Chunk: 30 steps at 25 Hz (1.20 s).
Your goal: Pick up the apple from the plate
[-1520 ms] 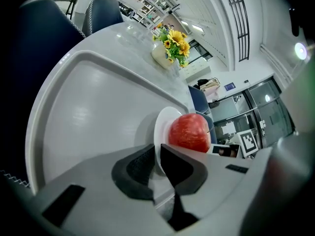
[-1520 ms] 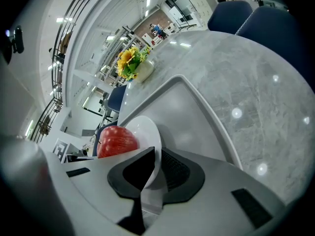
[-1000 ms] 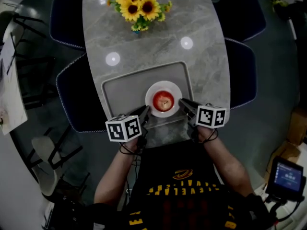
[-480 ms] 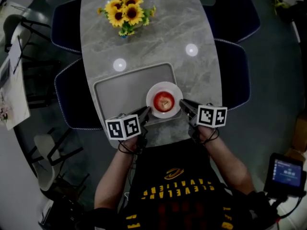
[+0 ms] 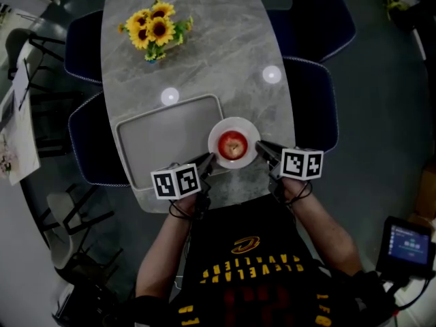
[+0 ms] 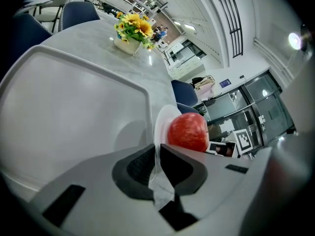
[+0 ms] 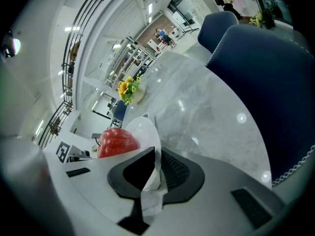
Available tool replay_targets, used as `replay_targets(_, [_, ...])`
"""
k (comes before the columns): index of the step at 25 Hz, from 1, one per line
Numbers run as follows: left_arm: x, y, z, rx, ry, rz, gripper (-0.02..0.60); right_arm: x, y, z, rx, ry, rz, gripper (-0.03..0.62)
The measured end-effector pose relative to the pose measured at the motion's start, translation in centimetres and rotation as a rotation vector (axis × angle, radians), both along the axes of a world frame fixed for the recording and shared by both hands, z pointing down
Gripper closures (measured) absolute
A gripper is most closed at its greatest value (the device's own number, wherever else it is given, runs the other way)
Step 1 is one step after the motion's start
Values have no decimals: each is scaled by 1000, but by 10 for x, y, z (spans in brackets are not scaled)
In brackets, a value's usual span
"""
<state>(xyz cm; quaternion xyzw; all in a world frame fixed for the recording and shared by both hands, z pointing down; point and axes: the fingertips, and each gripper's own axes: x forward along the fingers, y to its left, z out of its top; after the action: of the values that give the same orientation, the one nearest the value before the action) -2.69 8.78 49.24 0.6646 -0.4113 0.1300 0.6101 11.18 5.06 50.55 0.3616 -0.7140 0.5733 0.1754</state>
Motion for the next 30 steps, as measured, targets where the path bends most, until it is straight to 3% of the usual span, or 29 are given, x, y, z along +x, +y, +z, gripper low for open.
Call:
replay_targets(13, [59, -16, 2, -6, -6, 18, 546, 59, -15, 0, 6, -5, 26, 548])
replay_targets(30, [109, -39, 23, -19, -25, 55, 545, 112, -32, 20, -10, 3, 77, 548])
